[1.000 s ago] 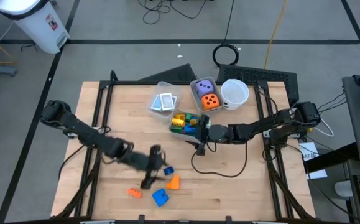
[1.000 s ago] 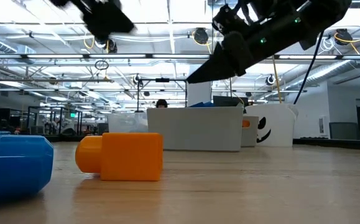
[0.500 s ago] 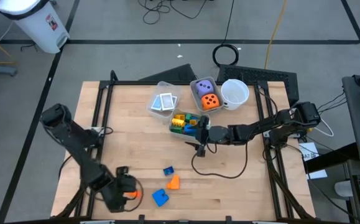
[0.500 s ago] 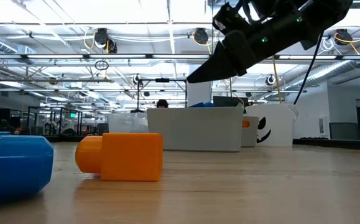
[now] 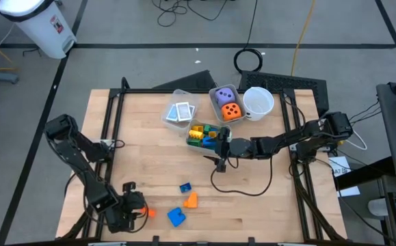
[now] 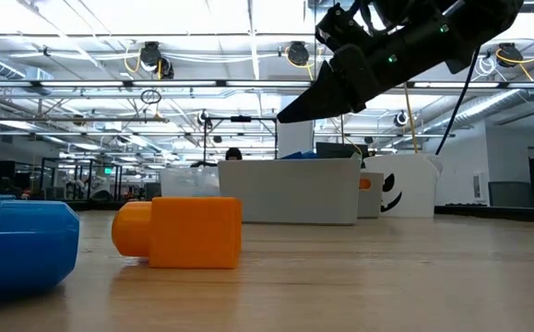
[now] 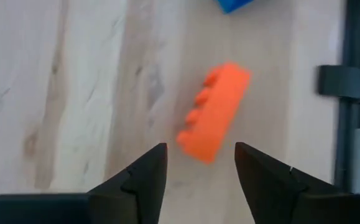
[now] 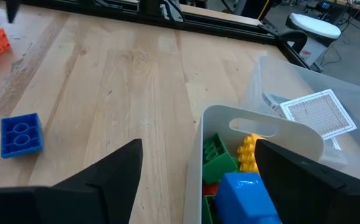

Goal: Pick & Place Toys
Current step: Put the orange game piece into the bottom gray bin

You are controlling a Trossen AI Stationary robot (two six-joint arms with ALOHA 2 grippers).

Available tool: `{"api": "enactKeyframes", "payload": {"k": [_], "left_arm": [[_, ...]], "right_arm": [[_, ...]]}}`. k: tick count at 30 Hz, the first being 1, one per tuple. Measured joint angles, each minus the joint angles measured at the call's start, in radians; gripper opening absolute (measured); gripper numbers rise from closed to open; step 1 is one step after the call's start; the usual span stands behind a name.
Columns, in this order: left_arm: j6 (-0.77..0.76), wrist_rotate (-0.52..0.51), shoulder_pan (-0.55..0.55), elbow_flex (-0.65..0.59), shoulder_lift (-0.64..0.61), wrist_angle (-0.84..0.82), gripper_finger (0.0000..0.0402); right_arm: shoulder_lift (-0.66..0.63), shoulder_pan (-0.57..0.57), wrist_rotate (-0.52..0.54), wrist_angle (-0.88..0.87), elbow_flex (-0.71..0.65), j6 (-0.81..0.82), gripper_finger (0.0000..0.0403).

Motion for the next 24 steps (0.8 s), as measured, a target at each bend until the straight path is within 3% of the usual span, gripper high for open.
{"api": "enactKeyframes", "payload": {"k": [3, 10, 24], "left_arm": [[-0.034, -0.004, 0.0, -0.025, 0.0, 0.018, 0.0192], [0.027, -0.003, -0.001, -0.088, 0.009, 0.231, 0.0201], [0.052, -0.039, 0.021, -0.089, 0.118, 0.244, 0.0176]], "right_arm": [[0.0, 0.0, 0.0, 0.0, 0.0, 0.0, 0.0283], [0.0, 0.0, 0.0, 0.0, 0.0, 0.003, 0.0283], [0.0, 0.0, -0.002, 0.0, 0.0, 0.018, 0.0281]]}}
